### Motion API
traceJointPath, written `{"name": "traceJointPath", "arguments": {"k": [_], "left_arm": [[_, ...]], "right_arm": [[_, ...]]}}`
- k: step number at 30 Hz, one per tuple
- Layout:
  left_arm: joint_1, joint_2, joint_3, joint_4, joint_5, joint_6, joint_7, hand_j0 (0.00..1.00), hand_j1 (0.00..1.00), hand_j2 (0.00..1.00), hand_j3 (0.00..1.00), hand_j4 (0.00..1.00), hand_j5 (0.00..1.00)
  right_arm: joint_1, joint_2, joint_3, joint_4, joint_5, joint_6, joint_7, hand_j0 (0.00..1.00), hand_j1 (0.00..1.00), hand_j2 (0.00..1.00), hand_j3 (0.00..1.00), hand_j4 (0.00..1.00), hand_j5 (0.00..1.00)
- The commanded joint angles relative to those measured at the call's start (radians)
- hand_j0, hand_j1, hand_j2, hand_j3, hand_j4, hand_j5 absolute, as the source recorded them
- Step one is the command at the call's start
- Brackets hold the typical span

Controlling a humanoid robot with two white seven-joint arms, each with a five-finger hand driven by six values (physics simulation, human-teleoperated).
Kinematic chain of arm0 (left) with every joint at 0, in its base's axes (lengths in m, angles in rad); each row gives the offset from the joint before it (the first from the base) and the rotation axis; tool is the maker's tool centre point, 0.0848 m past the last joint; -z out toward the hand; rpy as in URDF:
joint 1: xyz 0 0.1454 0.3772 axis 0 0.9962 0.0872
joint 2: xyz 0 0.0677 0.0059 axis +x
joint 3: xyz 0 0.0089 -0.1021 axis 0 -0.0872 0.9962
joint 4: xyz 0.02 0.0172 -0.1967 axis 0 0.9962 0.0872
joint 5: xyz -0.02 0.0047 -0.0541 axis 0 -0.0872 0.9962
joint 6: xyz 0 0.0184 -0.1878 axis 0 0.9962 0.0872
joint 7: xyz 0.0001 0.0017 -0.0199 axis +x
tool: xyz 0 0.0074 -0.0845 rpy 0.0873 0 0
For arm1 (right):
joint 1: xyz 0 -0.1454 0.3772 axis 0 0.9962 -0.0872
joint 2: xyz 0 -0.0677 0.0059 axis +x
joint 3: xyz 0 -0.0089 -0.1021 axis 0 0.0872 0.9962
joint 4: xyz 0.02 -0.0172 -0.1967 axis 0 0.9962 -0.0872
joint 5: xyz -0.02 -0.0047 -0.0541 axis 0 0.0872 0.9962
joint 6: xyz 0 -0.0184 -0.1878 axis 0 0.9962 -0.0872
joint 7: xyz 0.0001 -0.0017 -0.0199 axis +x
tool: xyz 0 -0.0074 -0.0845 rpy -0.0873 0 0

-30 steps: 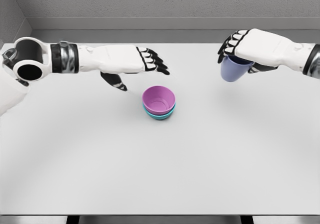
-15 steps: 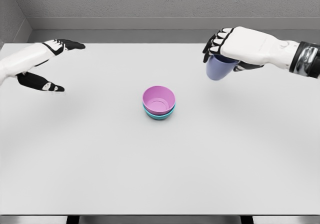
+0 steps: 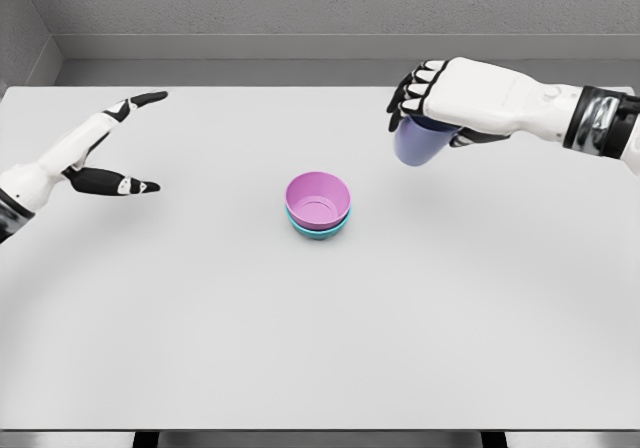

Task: Stacking bowl and cup with both arms

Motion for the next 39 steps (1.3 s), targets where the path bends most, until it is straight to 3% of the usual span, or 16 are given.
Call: {"name": "traceJointPath", "arguments": {"k": [1, 5, 21, 39], "left_arm": [[0.0, -0.008, 0.029, 0.003, 0.009, 0.003, 0.0, 1.0, 1.0, 1.0, 1.0, 1.0, 1.0], [0.021, -0.008, 0.069, 0.003, 0.009, 0.003, -0.003, 1.0, 1.0, 1.0, 1.0, 1.0, 1.0], [0.021, -0.008, 0.072, 0.024, 0.009, 0.003, -0.003, 1.0, 1.0, 1.0, 1.0, 1.0, 1.0], [0.018, -0.008, 0.078, 0.041, 0.009, 0.003, -0.003, 1.0, 1.0, 1.0, 1.0, 1.0, 1.0]], "right_arm": [[0.0, 0.005, -0.001, -0.013, -0.004, 0.0, -0.001, 0.63, 0.63, 0.63, 0.63, 0.63, 0.63], [0.0, 0.019, -0.001, -0.024, -0.004, 0.0, -0.001, 0.63, 0.63, 0.63, 0.63, 0.63, 0.63], [-0.015, 0.068, -0.001, -0.042, -0.003, 0.0, -0.001, 0.63, 0.63, 0.63, 0.63, 0.63, 0.63], [-0.015, 0.168, 0.002, -0.042, 0.002, 0.001, 0.002, 0.63, 0.63, 0.63, 0.63, 0.63, 0.63]]}}
